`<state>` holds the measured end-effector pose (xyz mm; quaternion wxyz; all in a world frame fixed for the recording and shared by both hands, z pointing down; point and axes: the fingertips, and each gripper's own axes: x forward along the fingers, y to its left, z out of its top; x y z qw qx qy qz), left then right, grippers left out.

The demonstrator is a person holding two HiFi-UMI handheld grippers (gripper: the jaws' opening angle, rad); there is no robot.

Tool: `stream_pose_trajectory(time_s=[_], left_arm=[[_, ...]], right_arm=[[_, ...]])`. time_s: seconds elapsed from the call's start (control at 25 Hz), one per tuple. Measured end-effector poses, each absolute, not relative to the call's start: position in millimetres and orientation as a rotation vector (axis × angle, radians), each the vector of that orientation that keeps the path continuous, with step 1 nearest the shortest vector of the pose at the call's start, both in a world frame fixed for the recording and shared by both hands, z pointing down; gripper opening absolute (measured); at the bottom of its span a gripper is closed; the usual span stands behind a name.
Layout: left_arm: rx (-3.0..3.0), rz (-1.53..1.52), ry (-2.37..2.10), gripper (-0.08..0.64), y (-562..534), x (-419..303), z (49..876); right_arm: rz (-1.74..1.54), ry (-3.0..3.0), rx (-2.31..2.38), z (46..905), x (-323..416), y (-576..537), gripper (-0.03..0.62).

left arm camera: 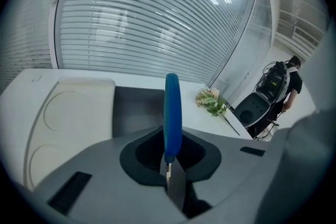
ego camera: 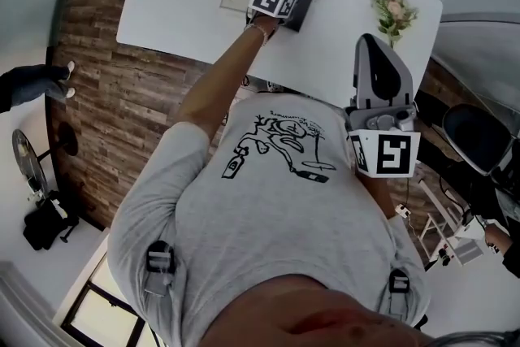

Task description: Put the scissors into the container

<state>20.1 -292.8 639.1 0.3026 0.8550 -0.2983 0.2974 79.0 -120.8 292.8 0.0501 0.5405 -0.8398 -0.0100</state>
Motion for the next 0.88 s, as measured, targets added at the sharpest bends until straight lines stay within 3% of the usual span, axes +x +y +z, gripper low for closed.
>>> stream_pose_trajectory(time_s=[0.88], left_arm=[[1.996,1.071,-0.750,0.044,-295.0,28.7,710.1]], right_arm=[[0.000,-2.540,1.683,294.2,94.5,-115.7,0.006]])
